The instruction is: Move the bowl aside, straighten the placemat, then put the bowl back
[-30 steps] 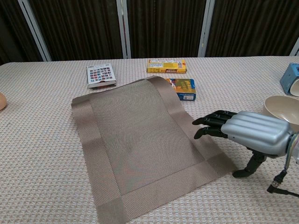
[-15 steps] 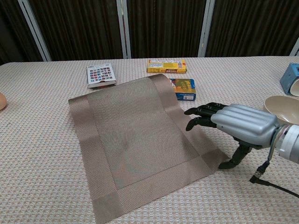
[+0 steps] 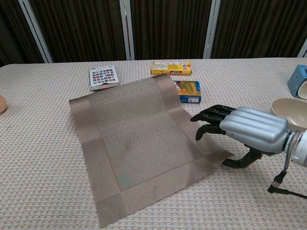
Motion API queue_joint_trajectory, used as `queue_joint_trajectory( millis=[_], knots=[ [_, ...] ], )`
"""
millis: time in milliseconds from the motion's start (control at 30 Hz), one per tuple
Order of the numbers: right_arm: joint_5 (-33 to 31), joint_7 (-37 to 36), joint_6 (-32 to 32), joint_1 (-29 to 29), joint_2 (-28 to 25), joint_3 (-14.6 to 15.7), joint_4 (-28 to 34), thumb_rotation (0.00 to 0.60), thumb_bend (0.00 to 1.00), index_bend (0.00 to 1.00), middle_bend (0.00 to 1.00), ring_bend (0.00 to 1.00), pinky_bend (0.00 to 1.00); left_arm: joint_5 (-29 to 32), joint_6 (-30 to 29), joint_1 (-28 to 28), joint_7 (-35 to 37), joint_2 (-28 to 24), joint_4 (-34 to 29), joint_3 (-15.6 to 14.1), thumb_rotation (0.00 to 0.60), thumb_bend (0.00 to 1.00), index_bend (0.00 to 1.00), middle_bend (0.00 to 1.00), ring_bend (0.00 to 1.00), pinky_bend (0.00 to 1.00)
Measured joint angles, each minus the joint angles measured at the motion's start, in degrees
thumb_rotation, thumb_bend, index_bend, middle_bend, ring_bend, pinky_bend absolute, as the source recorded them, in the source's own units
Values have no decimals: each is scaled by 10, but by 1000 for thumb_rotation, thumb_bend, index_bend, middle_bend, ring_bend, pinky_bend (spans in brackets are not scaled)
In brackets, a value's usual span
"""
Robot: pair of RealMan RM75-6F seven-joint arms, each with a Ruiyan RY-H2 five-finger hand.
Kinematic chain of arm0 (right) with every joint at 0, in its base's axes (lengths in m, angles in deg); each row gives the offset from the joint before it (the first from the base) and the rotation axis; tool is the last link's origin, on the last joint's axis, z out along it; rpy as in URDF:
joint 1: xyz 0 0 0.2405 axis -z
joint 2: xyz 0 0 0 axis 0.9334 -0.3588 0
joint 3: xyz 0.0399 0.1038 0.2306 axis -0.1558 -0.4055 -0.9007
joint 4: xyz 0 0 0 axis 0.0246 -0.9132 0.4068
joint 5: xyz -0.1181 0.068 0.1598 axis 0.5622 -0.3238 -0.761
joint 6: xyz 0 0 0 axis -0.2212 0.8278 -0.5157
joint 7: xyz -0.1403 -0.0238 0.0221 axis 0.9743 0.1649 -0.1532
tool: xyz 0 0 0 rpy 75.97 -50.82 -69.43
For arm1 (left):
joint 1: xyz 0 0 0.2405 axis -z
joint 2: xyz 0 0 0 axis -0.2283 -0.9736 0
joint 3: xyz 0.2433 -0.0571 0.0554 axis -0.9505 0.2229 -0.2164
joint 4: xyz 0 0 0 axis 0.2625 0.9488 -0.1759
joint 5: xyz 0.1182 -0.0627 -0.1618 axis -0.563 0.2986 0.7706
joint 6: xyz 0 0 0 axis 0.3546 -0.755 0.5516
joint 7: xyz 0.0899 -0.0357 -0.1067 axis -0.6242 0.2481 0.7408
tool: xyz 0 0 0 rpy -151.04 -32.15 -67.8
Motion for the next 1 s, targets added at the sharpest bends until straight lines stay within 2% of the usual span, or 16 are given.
queue_joint_trajectory(
  millis=[233,367,400,500,533,567,600,633,667,1000],
  knots=[
    [10,-25,13,-4,11,16,-35,600,310,348,71,0,0,-1,0,-1,0,0,0,0,600,0,0,0,0,0],
    [8,-38,20,-3,17,20,-44,600,382,498,90,0,0,-2,1,0,1,0,0,0,600,0,0,0,0,0],
    [7,-41,23,-3,19,20,-47,600,392,475,93,0,0,-2,1,-1,1,-1,0,0,600,0,0,0,0,0],
    [5,-51,28,-2,22,21,-50,600,418,123,110,0,0,-3,1,-1,1,-1,0,0,600,0,0,0,0,0],
    [4,-54,29,-2,23,21,-50,600,421,150,116,0,0,-3,1,-1,1,-1,-1,0,600,0,0,0,0,0],
    [4,-56,31,-2,24,21,-51,600,422,333,121,0,0,-3,0,-1,2,-1,-1,0,600,0,0,0,0,0],
    [3,-58,33,-2,24,22,-51,600,423,444,124,0,0,-4,0,-1,2,-1,-1,0,600,0,0,0,0,0],
    [4,-60,35,-1,25,23,-51,600,423,673,129,0,0,-4,0,-1,2,-1,-1,0,600,0,0,0,0,0],
    [5,-61,38,-1,25,24,-51,600,423,772,132,0,0,-4,0,-2,2,-1,-1,0,600,0,0,0,0,0],
    [31,-75,87,6,12,44,-40,600,424,784,149,0,14,-7,-1,-3,3,-3,-4,-1,600,0,0,0,0,0]
  ],
)
